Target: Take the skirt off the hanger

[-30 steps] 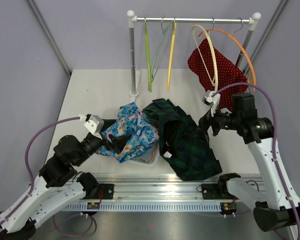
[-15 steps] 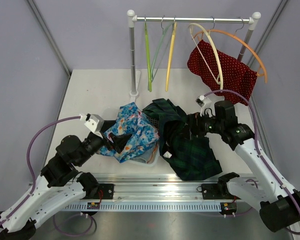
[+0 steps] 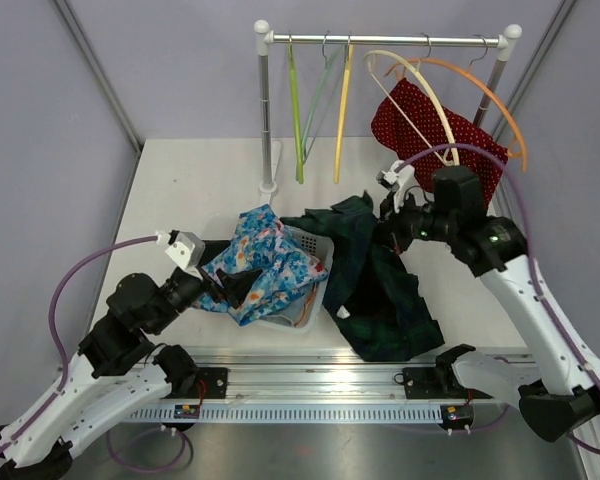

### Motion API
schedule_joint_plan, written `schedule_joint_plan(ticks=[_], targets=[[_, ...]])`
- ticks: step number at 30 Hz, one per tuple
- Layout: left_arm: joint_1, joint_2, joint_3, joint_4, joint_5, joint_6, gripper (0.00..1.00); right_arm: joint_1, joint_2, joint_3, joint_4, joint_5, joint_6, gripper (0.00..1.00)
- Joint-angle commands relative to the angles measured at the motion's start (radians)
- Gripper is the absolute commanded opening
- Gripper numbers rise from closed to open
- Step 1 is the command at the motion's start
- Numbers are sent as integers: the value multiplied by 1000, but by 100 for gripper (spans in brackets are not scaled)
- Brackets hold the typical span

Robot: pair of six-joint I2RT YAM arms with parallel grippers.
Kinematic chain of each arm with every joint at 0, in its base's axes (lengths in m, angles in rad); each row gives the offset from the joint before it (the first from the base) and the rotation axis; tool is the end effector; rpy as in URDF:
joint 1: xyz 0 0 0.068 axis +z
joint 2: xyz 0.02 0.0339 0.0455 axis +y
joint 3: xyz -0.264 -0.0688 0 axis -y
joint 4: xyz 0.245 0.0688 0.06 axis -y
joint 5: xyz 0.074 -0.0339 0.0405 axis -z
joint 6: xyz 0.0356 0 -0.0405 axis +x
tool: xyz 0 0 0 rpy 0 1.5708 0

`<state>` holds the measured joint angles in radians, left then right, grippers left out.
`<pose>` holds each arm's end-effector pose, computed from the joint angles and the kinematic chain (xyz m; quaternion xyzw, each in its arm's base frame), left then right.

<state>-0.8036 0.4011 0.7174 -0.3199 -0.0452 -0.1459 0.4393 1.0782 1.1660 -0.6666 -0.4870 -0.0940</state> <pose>0.0711 -0.0714 0.3494 0.2136 0.6754 -0.3083 0.6349 0.1940 0.1096 0.3697 -0.3356 0.7931 0.2882 0.4186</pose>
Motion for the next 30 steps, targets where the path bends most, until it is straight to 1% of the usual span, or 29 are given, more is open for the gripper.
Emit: schedule_joint_plan(ticks=[1, 2, 3, 4, 5, 6, 8, 9, 10, 11, 14, 15, 16, 17, 18, 20, 21, 23, 24, 26, 27, 28, 29, 30], targets=[[-3, -5, -10, 100, 115, 103, 99, 9, -40, 340, -361, -298, -529, 0], [-3, -1, -16, 120, 157, 136, 99, 10, -18, 406, -422, -327, -580, 0], [-3, 2, -18, 142, 191, 216, 99, 10, 5, 526, -467, -355, -617, 0], [-3, 7, -25, 187, 246, 248, 99, 9, 50, 582, -546, -364, -692, 0], [-3, 24, -27, 212, 272, 285, 99, 9, 74, 636, -585, -377, -731, 0], [-3, 31, -24, 234, 300, 363, 99, 9, 97, 737, -623, -404, -772, 0], [-3, 77, -6, 304, 370, 419, 99, 9, 159, 834, -665, -452, -783, 0], [-3, 105, 7, 315, 398, 458, 99, 9, 181, 930, -680, -476, -786, 0], [-3, 132, 22, 381, 439, 471, 99, 9, 213, 975, -698, -501, -785, 0], [-3, 209, 75, 401, 458, 474, 99, 9, 226, 1035, -691, -539, -770, 0], [-12, 336, 177, 461, 557, 465, 99, 6, 253, 1089, -634, -594, -708, 0], [-22, 416, 233, 487, 582, 460, 99, 6, 262, 1098, -607, -608, -687, 0], [-34, 462, 261, 543, 623, 456, 99, 1, 267, 1095, -597, -623, -667, 0], [-69, 502, 286, 565, 643, 453, 99, 1, 269, 1088, -588, -651, -656, 0], [-89, 584, 347, 579, 663, 454, 99, 1, 272, 1066, -565, -663, -641, 0], [-141, 663, 408, 587, 718, 453, 99, 1, 276, 1048, -564, -700, -622, 0], [-157, 742, 453, 596, 749, 450, 99, 1, 278, 1046, -556, -711, -616, 0], [-183, 809, 487, 591, 787, 437, 99, 1, 276, 1049, -544, -726, -593, 0], [-187, 835, 493, 611, 848, 428, 99, 3, 272, 1054, -533, -729, -586, 0], [-195, 895, 498, 637, 918, 379, 97, 3, 263, 1060, -513, -714, -558, 0], [-195, 909, 499, 657, 983, 364, 88, 3, 253, 1063, -501, -702, -552, 0], [-197, 929, 511, 656, 996, 347, 75, 1, 247, 1064, -499, -688, -544, 0], [-198, 933, 524, 645, 998, 312, 59, 1, 240, 1064, -499, -655, -543, 0], [-197, 933, 534, 587, 957, 312, 42, 1, 223, 1061, -498, -639, -535, 0]])
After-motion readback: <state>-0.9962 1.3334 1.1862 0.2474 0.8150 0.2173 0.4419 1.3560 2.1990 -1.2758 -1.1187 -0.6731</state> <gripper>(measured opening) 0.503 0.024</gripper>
